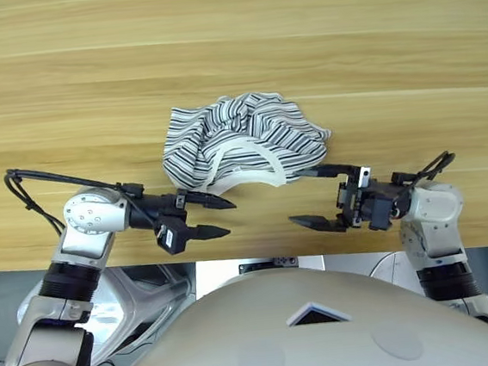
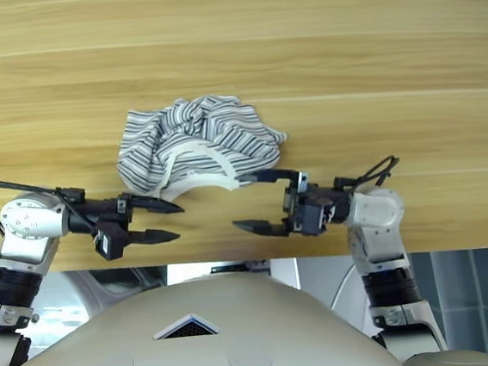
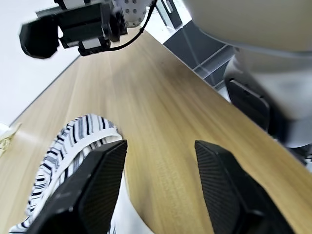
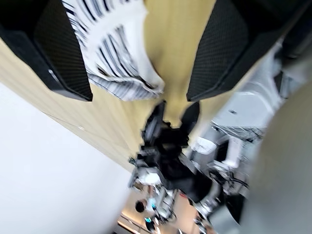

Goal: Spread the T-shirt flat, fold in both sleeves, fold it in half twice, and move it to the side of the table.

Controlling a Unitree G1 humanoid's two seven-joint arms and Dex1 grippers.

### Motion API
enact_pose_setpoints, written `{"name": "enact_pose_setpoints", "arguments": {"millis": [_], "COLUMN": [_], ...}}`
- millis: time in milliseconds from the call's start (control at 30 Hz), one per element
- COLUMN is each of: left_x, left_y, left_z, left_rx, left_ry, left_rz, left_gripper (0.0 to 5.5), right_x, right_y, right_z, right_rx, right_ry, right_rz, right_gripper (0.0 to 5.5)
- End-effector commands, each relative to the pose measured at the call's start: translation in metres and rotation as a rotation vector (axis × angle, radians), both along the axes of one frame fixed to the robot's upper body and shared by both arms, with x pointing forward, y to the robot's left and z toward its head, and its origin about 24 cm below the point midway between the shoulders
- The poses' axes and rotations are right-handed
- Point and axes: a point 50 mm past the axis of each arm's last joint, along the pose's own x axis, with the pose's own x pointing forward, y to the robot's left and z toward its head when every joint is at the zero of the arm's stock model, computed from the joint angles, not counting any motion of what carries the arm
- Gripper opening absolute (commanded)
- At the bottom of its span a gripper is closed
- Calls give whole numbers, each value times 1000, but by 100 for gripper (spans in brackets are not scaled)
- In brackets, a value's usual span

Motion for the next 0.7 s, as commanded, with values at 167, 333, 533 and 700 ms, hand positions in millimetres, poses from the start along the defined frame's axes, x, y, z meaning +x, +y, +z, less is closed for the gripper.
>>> {"name": "enact_pose_setpoints", "arguments": {"millis": [167, 333, 533, 700], "left_x": [4, 13, 10, 11], "left_y": [8, 21, 38, 43], "left_z": [5, 8, -1, -3], "left_rx": [23, 75, 184, 217], "left_ry": [-78, -139, -159, -159], "left_rz": [74, 159, 243, 250], "left_gripper": [258, 258, 258, 258], "right_x": [8, 13, 23, 22], "right_y": [-4, -7, -9, -10], "right_z": [1, -5, -13, -13], "right_rx": [-96, -206, -324, -345], "right_ry": [-69, -95, -102, -108], "right_rz": [-115, -179, -193, -200], "right_gripper": [357, 357, 357, 357]}}
